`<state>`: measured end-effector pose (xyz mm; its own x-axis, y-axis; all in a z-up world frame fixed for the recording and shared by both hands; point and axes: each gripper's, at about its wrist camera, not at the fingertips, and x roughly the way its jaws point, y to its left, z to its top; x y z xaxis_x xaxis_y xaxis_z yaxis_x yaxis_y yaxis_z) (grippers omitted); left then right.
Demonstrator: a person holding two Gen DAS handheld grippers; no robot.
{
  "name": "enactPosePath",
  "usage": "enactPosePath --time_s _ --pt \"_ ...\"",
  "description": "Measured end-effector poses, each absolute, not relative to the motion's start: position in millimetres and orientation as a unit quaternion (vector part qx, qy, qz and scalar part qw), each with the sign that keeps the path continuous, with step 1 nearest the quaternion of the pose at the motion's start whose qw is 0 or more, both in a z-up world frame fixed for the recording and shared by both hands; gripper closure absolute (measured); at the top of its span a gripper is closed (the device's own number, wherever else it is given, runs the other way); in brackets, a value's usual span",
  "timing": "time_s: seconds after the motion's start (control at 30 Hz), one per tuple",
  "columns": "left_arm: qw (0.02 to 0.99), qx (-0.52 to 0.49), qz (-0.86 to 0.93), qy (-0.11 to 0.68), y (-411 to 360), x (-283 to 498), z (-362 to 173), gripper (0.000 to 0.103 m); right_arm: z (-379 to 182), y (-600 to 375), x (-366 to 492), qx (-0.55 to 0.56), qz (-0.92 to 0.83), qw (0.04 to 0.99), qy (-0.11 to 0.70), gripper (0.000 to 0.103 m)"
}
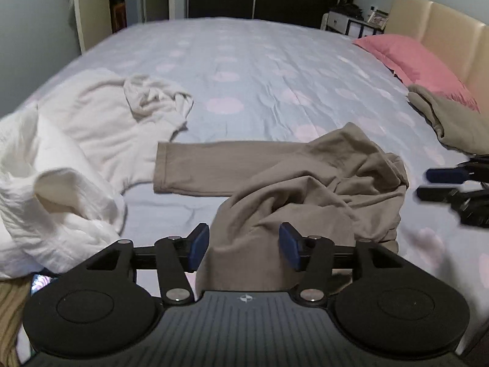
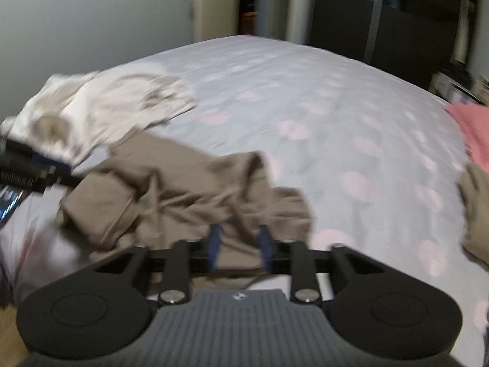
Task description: Fold clothes
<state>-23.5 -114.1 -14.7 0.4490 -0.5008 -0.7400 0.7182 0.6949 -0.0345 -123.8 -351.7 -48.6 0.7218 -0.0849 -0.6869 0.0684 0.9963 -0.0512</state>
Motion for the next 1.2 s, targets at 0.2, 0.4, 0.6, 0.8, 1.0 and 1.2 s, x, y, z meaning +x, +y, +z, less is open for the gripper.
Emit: enactPosePath --time_s 0.2,0.4,0.6,0.8,1.0,1.2 --pt "0.804 0.189 -0.421 0.375 -123 -44 -27 0.041 -65 -323 -111 -0.048 0.039 0.915 0.398 0.044" --pt "0.797 0.223 -0.408 0.385 -139 -38 -55 0.041 -84 -315 -95 -0.077 0.036 0.903 0.421 0.041" --pt "0.802 0.202 -0.406 0.39 -138 -30 -54 0.084 -83 -320 -90 -0.065 0.018 0.9 0.431 0.084" --pt "0.824 0.177 -0.397 0.363 -133 -32 -31 0.098 -60 -327 -91 -0.068 -0.016 0.918 0.391 0.093" --pt "0.846 0.149 -0.392 0.329 -129 -34 -4 0.101 -18 -331 -109 -0.088 -0.07 0.939 0.325 0.094" --pt "0.866 0.117 -0.388 0.293 -121 -38 26 0.103 25 -341 -138 -0.096 -0.133 0.951 0.261 0.094"
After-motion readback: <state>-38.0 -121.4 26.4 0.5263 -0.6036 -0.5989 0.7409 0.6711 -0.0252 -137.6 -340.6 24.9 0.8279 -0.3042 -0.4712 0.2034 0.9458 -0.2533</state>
